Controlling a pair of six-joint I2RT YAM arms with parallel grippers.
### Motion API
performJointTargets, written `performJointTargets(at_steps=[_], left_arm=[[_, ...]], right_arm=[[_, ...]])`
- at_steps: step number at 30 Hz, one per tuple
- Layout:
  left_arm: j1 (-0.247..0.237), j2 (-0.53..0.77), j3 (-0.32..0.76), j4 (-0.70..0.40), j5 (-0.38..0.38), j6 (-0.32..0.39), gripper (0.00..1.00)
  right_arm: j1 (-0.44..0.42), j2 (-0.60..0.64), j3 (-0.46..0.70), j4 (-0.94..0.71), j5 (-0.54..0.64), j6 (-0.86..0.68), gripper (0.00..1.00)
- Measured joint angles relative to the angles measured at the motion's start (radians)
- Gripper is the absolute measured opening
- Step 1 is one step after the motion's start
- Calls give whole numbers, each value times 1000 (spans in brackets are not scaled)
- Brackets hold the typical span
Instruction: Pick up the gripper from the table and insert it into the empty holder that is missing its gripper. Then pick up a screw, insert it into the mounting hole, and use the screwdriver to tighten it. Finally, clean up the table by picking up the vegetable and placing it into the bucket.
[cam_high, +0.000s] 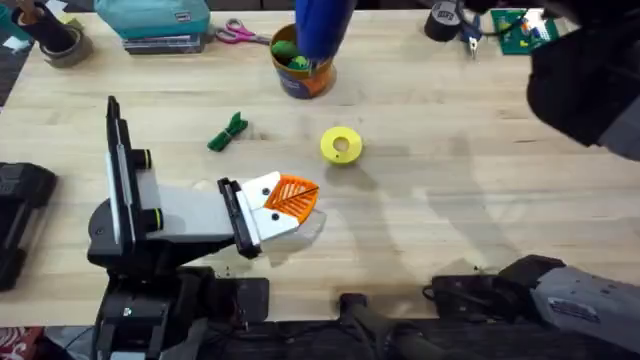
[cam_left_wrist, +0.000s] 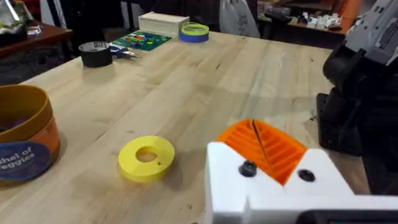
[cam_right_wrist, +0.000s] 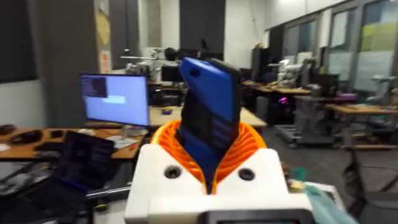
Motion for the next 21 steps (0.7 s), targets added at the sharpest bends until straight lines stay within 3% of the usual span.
performJointTargets(at_steps=[21], left_arm=[[0, 0, 0, 0, 0, 0, 12]], right_arm=[[209, 13, -14, 30, -198, -71, 23]])
